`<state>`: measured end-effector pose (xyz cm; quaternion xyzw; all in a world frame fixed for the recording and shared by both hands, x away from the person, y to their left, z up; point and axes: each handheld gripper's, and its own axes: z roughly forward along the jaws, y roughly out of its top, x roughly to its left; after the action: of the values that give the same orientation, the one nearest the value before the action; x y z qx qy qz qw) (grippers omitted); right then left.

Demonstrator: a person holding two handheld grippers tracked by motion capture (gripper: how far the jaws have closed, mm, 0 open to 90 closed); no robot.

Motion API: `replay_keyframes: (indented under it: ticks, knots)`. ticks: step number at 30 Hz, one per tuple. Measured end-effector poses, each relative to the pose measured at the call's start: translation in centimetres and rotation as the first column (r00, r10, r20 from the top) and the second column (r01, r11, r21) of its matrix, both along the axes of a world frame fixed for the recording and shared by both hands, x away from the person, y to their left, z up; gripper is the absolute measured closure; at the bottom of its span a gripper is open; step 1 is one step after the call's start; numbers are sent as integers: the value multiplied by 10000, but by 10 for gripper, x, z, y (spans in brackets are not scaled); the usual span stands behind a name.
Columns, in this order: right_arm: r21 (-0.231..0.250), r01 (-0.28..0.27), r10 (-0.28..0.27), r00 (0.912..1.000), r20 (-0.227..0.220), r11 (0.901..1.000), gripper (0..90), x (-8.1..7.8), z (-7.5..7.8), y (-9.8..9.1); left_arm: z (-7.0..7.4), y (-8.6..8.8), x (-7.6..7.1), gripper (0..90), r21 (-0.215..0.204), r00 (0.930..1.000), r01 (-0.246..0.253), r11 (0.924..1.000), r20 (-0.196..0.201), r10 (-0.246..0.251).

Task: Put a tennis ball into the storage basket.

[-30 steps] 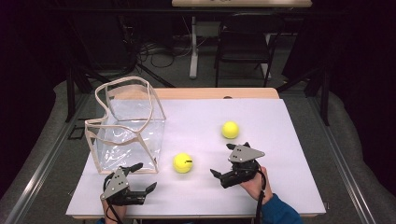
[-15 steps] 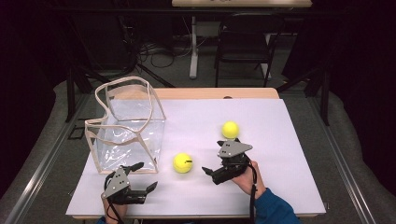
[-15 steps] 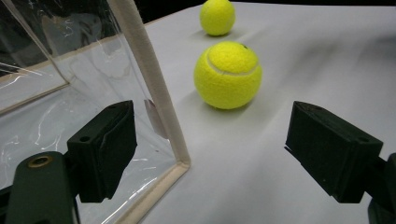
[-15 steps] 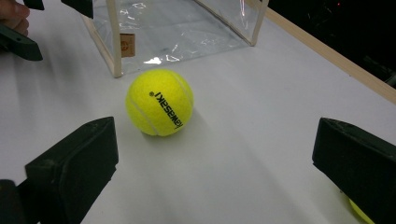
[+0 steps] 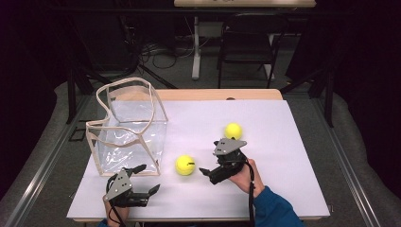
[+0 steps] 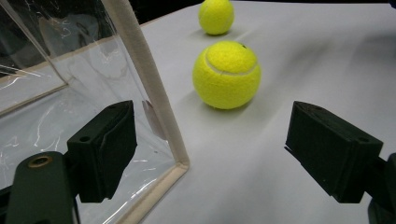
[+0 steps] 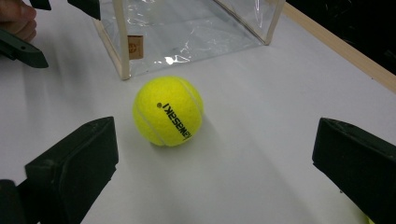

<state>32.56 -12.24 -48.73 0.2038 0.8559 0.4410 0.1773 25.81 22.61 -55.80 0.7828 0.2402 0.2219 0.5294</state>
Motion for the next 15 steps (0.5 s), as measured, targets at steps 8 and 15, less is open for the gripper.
replay_keyframes:
  ticks: [8,15]
  knots:
    - [-172,-261,258,9995,-164,9995,0,7,1,13,0,0,0,159,54,10000,36,10000,-22,-35]
    - [-314,-445,436,9986,-306,9985,0,11,-1,22,0,0,0,159,53,10000,24,10000,-12,-24]
